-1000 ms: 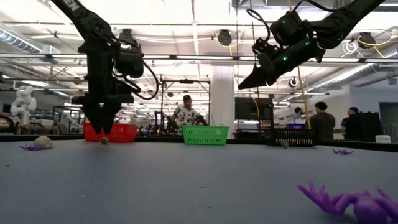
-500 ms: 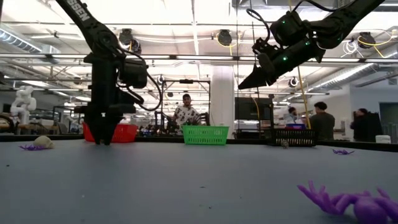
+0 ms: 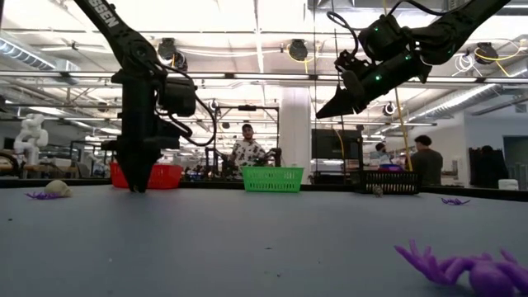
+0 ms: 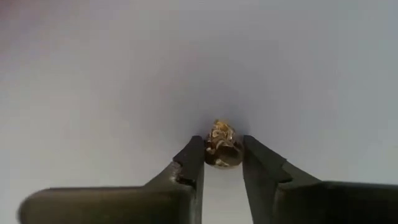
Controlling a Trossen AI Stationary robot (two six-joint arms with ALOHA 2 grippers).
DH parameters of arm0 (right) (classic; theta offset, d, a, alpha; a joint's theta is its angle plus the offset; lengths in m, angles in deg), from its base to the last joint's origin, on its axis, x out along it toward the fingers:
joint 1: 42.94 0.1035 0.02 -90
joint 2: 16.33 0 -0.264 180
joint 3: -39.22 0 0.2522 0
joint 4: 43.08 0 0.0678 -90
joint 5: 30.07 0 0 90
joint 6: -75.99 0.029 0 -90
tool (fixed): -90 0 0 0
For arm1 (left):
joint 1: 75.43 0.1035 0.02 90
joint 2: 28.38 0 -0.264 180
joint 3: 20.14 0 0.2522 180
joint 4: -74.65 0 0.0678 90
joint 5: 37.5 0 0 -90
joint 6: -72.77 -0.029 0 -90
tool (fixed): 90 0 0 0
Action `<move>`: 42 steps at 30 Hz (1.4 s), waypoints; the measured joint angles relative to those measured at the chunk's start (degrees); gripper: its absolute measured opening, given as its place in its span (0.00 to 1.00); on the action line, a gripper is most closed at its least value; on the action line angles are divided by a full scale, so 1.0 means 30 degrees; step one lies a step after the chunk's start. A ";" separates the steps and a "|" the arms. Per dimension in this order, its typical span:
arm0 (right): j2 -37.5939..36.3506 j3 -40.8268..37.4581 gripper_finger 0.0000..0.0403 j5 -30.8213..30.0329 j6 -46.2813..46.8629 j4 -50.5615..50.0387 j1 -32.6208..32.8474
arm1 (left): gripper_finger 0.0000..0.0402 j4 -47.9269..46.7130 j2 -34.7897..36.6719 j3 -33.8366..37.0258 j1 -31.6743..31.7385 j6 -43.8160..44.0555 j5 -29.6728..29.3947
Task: Sort Halloween decoration
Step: Put the black skull toy into the red bin
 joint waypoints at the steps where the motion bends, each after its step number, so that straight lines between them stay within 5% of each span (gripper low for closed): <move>1: 0.0000 0.0000 0.00 0.0000 0.0000 0.0000 0.0000 | 0.16 -0.0007 0.0000 0.0000 0.0000 -0.0033 -0.0007; 22: 0.0000 0.0000 0.00 0.0000 -0.0070 -0.0141 0.0000 | 0.15 -0.2779 -0.0086 -0.3557 0.1164 -0.3112 -0.0288; 42: 0.0007 0.0007 0.00 -0.0007 -0.0153 -0.0415 0.0000 | 0.14 -0.4821 -0.0408 -0.7630 0.7392 -0.6828 -0.1267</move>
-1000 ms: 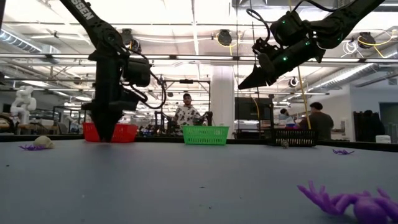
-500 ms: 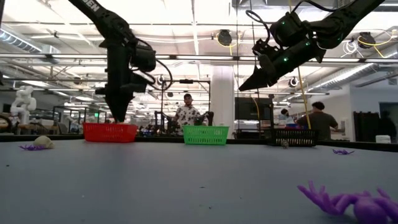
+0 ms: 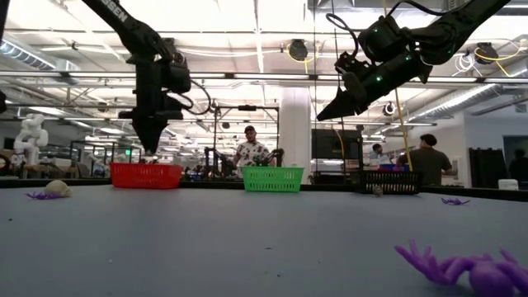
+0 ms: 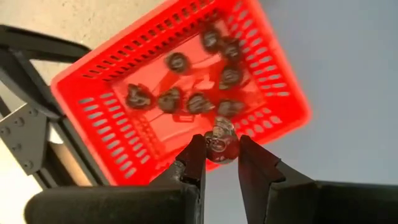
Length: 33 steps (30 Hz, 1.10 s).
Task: Sort Halloween decoration
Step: Put the black skull toy into the red bin
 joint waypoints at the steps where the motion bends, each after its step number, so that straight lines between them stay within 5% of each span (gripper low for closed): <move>1: 0.0000 0.0000 0.00 0.0000 0.0000 0.0000 0.0000 | 0.14 -0.0017 -0.0164 0.0002 0.0193 -0.0185 0.0000; 28: 0.0000 0.0015 0.00 0.0000 0.0007 0.0153 -0.0003 | 0.15 0.3506 -0.3628 0.0002 0.1554 -0.2093 -0.0188; 33: 0.0000 0.0015 0.00 0.0001 0.0007 0.0153 -0.0003 | 0.21 0.3553 -0.3628 0.0002 0.1547 -0.2093 -0.0248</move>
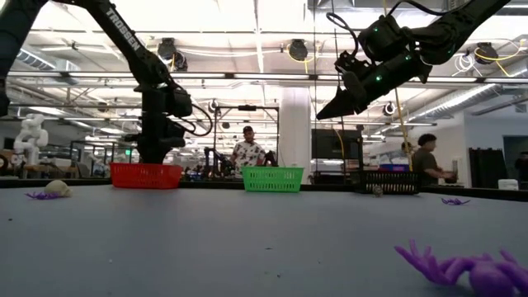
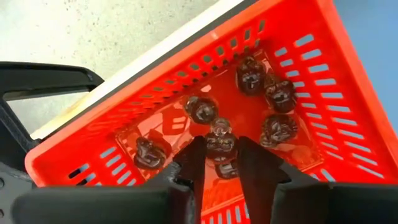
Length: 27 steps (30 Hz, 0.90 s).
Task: Sort Halloween decoration
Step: Put the black skull toy into the red bin, then put the purple spider toy into the green bin
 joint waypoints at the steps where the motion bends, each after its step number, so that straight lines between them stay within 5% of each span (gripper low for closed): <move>1: 0.0000 0.0000 0.00 -0.0001 -0.0008 0.0000 0.0003 | 0.23 0.0000 0.0000 0.0000 0.0000 0.0000 -0.0007; 10: 0.0000 0.0000 0.00 -0.0001 -0.0066 0.0000 0.0003 | 0.36 -0.1743 0.0081 -0.0649 -0.0220 -0.1119 -0.0995; 19: 0.0000 0.0000 0.00 -0.0001 -0.0066 0.0000 -0.0003 | 0.17 -0.2198 0.2945 -0.0758 -0.1831 -0.1663 -0.2571; 27: 0.0000 0.0000 0.00 -0.0001 -0.0036 0.0007 0.0003 | 0.01 -0.3237 0.5773 -0.0765 -0.6135 -0.1881 -0.2429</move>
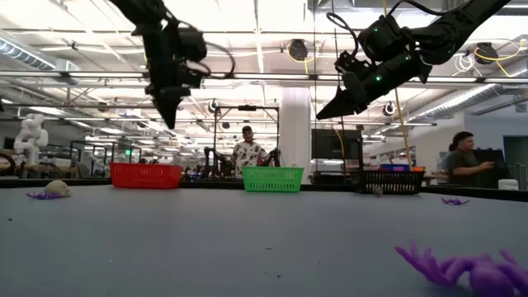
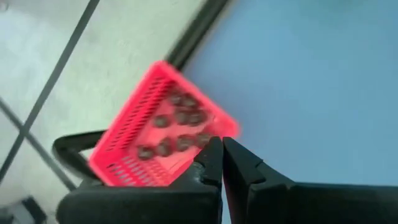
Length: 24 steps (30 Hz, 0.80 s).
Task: Sort Halloween decoration
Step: Put the purple spider toy into the green bin
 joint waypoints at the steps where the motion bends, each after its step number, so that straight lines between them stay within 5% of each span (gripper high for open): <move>1: 0.0000 0.0000 0.00 0.0003 0.0007 -0.0003 0.0000 | 0.01 -0.0209 0.0181 0.0000 -0.0642 0.0327 0.0002; 9: 0.0000 0.0000 0.00 0.0001 0.0036 -0.0007 0.0000 | 0.01 -0.1742 0.0998 0.1252 -0.5750 0.2008 0.0251; 24: 0.0000 -0.0007 0.00 0.0136 0.0002 -0.0337 -0.0007 | 0.01 -0.2551 0.1046 0.4499 -1.6655 1.1317 0.3336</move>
